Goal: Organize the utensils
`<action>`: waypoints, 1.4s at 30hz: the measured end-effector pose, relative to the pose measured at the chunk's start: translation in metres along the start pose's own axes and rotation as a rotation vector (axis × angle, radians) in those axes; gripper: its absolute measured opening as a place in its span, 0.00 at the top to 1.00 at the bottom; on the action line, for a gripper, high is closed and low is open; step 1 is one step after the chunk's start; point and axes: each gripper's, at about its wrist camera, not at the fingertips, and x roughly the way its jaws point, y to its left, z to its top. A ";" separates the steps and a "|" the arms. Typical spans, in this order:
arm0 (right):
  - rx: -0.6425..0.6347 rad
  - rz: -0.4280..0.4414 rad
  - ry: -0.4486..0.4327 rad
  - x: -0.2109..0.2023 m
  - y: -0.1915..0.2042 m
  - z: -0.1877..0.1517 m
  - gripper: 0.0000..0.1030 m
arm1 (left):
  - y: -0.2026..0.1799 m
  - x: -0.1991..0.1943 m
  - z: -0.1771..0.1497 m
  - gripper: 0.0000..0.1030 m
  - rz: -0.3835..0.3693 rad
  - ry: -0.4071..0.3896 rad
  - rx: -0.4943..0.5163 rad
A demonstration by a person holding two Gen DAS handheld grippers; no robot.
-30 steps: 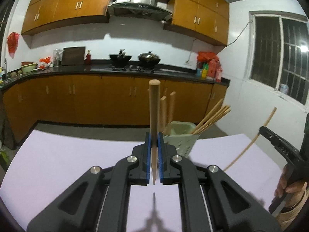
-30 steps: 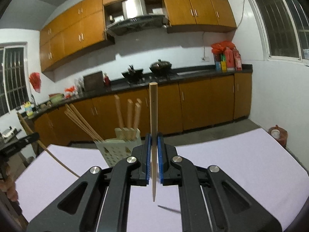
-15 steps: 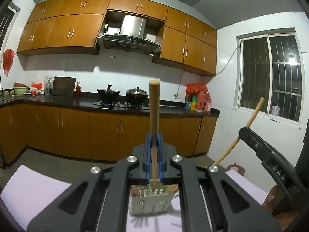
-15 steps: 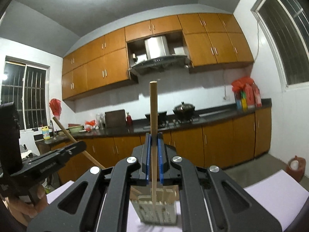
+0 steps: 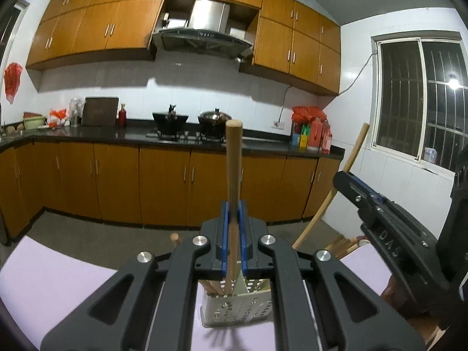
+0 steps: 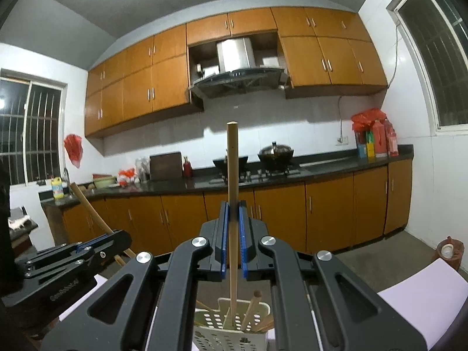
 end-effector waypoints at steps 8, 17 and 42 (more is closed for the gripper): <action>0.004 -0.004 0.048 -0.001 -0.004 -0.005 0.72 | 0.006 0.009 -0.010 0.87 -0.016 0.029 -0.013; -0.001 -0.041 -0.004 -0.042 -0.016 0.017 0.38 | 0.019 -0.035 -0.001 0.47 0.000 -0.041 -0.050; -0.068 -0.183 0.210 -0.191 0.014 -0.085 0.02 | 0.005 -0.196 -0.143 0.04 0.222 0.032 0.086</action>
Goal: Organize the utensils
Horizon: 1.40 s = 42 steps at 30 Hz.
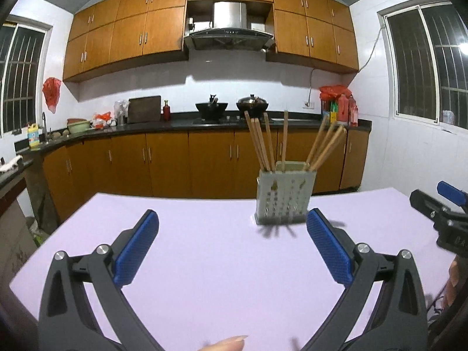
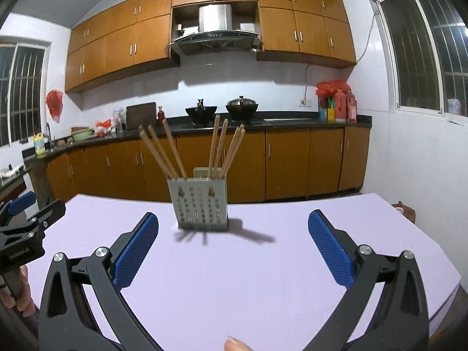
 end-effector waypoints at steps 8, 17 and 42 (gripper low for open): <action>0.005 0.008 0.060 -0.001 0.000 -0.028 0.02 | -0.009 0.000 -0.026 0.04 -0.006 0.037 0.000; 0.024 0.012 0.102 0.002 -0.003 -0.046 0.02 | -0.012 0.005 -0.044 0.04 0.000 0.080 0.000; 0.053 0.016 0.123 0.004 -0.005 -0.053 0.02 | -0.015 0.009 -0.044 0.04 -0.004 0.091 -0.007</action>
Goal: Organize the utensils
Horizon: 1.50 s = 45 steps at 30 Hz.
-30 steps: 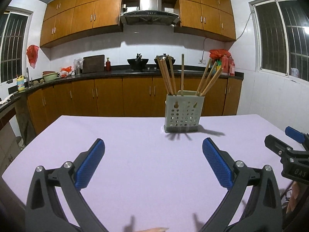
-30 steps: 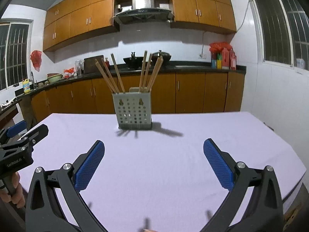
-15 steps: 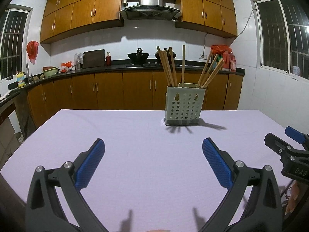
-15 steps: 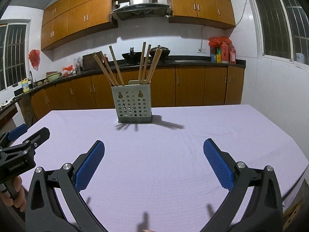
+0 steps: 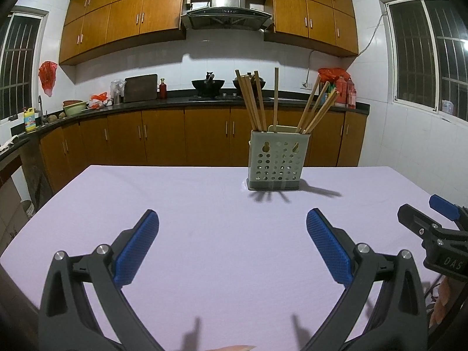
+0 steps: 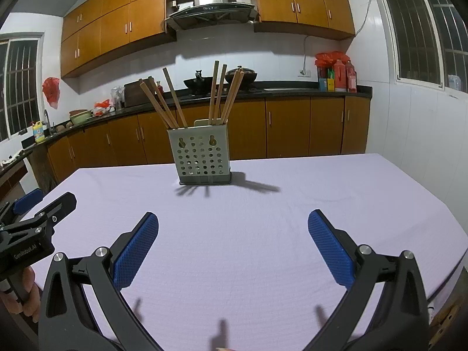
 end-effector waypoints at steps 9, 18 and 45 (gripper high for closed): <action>0.003 0.000 0.001 0.000 0.000 0.000 0.02 | -0.001 0.000 0.000 0.04 -0.002 0.001 0.000; 0.008 0.002 0.005 0.000 -0.001 -0.001 0.02 | -0.002 0.000 0.000 0.04 0.000 0.002 -0.001; 0.012 0.001 0.009 0.001 -0.001 -0.001 0.02 | -0.002 0.000 0.001 0.04 -0.001 0.003 -0.001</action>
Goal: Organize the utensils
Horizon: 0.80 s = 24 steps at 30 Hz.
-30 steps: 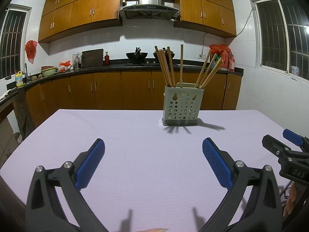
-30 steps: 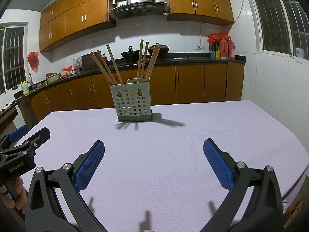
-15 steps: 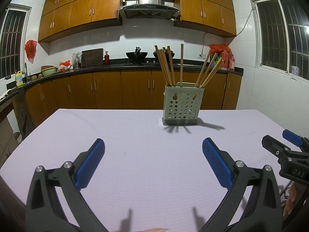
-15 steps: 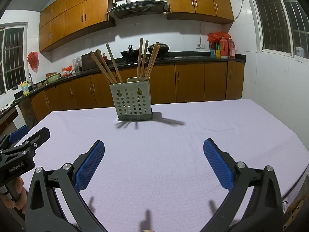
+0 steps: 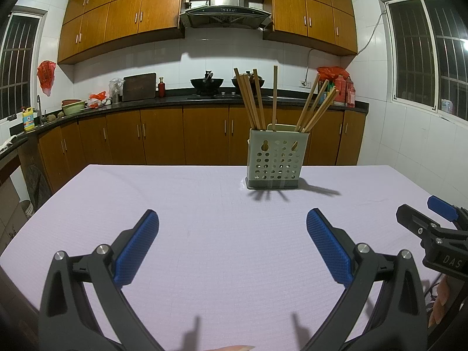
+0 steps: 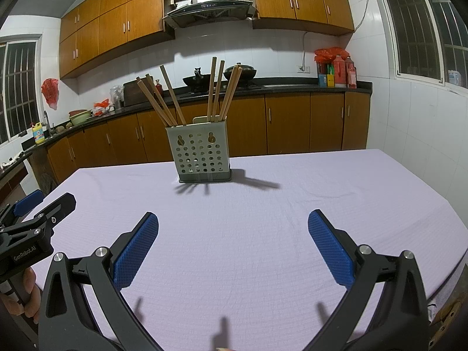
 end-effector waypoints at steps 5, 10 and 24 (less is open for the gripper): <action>0.000 0.000 0.000 0.000 0.000 0.001 0.02 | 0.001 0.000 0.000 0.04 -0.001 0.000 0.000; 0.000 0.000 0.000 0.000 0.000 0.001 0.02 | 0.001 0.000 0.000 0.04 -0.001 0.000 0.000; 0.003 0.001 0.003 0.001 0.000 -0.001 0.02 | 0.001 0.000 0.001 0.04 -0.002 0.001 -0.001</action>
